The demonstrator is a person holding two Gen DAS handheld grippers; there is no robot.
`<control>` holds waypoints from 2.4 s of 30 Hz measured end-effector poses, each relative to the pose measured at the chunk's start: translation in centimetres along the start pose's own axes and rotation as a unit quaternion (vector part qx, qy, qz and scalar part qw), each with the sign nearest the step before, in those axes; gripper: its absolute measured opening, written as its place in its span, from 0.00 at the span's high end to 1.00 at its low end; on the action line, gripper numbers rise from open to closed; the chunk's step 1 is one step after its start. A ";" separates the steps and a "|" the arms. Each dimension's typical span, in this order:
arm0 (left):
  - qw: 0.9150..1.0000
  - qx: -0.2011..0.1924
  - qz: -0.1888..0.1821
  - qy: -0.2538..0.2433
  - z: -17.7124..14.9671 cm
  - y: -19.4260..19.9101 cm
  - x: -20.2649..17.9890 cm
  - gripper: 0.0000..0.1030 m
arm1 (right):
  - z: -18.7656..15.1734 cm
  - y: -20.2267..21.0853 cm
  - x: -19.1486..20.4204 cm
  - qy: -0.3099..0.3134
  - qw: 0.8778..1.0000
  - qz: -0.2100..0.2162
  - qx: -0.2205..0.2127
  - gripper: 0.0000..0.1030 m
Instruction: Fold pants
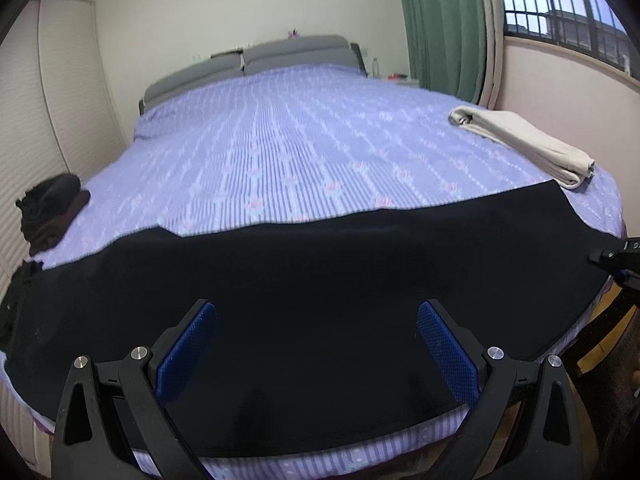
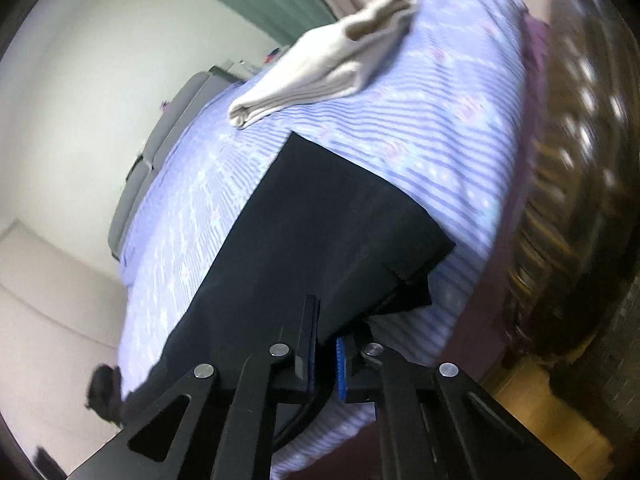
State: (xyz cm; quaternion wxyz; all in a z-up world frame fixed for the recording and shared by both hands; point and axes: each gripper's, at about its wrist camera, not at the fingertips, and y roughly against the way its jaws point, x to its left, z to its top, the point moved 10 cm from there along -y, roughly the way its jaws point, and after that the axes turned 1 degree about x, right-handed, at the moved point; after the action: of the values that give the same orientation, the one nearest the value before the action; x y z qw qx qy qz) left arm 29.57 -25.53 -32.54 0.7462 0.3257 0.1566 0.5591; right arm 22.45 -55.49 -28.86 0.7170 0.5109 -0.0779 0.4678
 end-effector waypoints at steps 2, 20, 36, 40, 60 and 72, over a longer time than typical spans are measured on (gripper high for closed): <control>1.000 0.002 -0.003 0.005 -0.4 0.1 0.1 0.00 | 0.3 0.4 0.5 0.010 1.000 0.001 -0.004 0.93; 0.995 -0.027 0.057 0.082 0.3 5.2 12.8 0.00 | -2.8 4.5 25.1 0.303 0.929 0.209 -0.043 0.94; 0.974 0.010 0.163 0.158 -6.7 7.3 32.4 0.00 | -35.6 -7.8 39.4 0.587 0.750 0.201 0.230 0.94; 0.973 0.011 0.161 0.164 -7.6 7.2 33.3 0.00 | -36.9 -8.5 37.6 0.581 0.756 0.178 0.242 0.90; 0.996 -0.045 0.069 0.039 -2.2 6.2 15.5 0.00 | -16.3 2.0 29.2 0.314 0.915 0.197 0.157 0.33; 0.959 -0.105 -0.059 -0.256 -5.5 4.7 -2.8 0.02 | -9.9 10.0 21.4 0.235 0.959 0.146 0.065 0.28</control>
State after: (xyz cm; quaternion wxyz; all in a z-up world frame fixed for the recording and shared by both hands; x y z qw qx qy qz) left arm 21.96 -25.70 -33.83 0.8231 0.3680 -0.0805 0.4250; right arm 23.14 -34.46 -14.22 0.6046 0.4147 0.0501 0.6782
